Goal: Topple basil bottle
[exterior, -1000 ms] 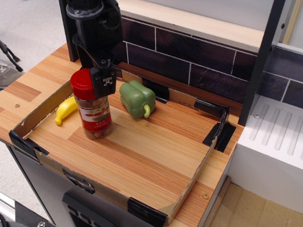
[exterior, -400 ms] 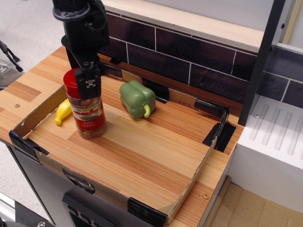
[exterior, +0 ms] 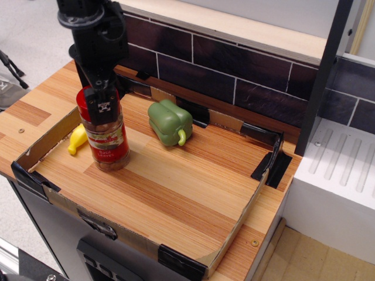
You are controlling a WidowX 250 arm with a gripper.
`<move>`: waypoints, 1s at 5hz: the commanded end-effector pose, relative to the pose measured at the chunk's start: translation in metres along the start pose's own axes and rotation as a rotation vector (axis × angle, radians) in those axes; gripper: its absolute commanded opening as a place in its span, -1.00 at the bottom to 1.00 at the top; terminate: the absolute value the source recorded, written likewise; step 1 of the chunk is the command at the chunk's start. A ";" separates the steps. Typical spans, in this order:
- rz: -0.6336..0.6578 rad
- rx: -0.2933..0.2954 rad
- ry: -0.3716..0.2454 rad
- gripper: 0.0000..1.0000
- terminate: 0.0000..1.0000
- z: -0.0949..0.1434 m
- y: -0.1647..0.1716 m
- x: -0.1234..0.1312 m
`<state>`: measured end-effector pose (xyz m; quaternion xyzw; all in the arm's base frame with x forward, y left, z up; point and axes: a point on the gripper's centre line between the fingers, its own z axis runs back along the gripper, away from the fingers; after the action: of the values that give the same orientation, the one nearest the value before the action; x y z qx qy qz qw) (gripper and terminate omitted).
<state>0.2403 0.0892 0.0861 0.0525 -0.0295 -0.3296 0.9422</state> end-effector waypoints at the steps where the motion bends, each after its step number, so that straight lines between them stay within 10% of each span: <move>1: -0.064 0.011 -0.013 -1.00 -1.00 0.010 -0.006 -0.008; 5: -0.020 0.181 0.235 -1.00 -1.00 0.013 -0.039 -0.012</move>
<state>0.2004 0.0631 0.0893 0.1725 0.0597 -0.3237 0.9284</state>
